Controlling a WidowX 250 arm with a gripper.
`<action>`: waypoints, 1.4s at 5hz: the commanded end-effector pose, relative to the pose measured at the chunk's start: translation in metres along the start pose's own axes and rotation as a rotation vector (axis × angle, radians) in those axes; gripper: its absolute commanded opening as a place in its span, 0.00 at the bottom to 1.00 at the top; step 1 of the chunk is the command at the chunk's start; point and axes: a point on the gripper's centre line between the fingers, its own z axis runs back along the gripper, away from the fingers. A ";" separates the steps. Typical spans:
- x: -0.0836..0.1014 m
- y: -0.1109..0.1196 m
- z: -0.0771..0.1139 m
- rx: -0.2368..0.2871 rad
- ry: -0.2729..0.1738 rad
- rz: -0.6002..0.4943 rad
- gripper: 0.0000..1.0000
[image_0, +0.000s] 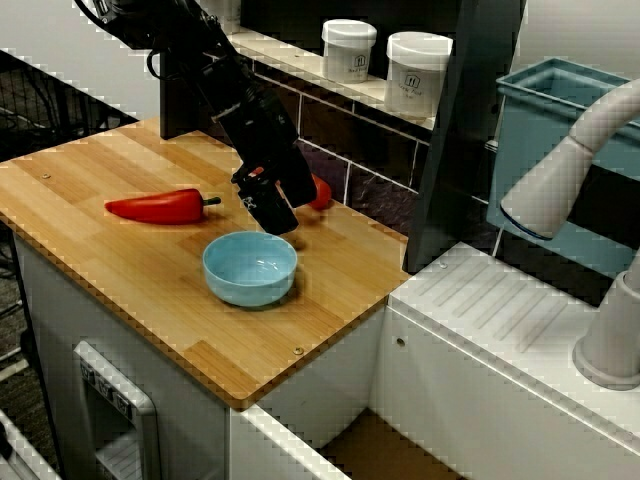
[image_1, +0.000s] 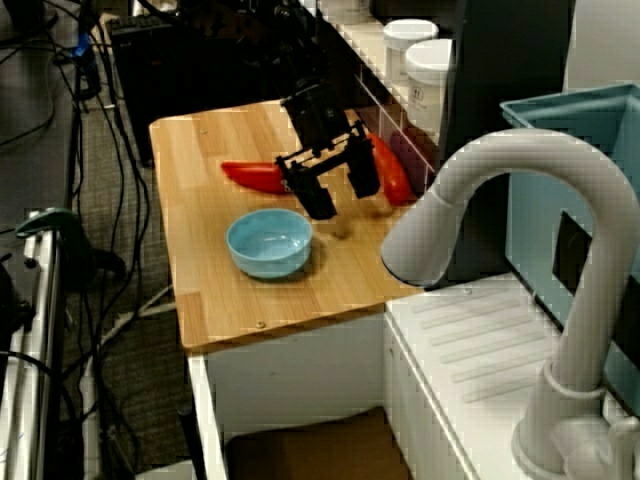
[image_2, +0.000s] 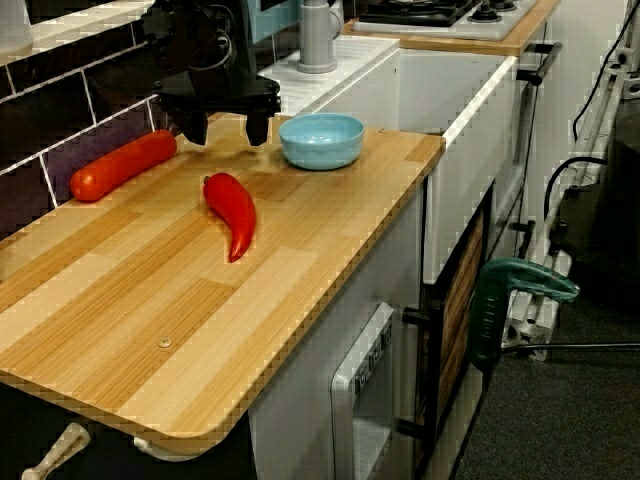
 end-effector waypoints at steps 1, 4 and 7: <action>0.022 0.009 0.019 0.049 -0.020 -0.038 1.00; 0.031 0.010 0.019 0.129 -0.003 -0.056 1.00; 0.034 0.012 0.021 0.157 -0.017 -0.050 1.00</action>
